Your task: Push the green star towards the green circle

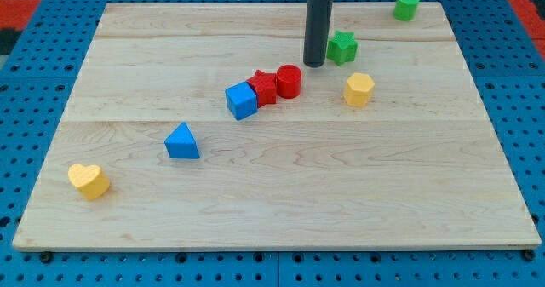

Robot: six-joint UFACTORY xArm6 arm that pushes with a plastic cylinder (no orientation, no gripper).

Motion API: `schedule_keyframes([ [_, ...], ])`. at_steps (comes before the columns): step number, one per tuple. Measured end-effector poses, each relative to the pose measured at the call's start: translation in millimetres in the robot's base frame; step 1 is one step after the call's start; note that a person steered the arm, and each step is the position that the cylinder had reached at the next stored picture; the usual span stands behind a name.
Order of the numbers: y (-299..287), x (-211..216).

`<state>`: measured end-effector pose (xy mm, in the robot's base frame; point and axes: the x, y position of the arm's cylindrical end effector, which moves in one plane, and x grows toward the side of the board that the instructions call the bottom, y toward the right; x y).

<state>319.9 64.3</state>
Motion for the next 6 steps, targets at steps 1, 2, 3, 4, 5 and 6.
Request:
schedule_keyframes([
  [1, 18, -18],
  [2, 37, -33],
  [3, 70, -36],
  [4, 63, -1],
  [5, 63, 52],
  [6, 43, 90],
])
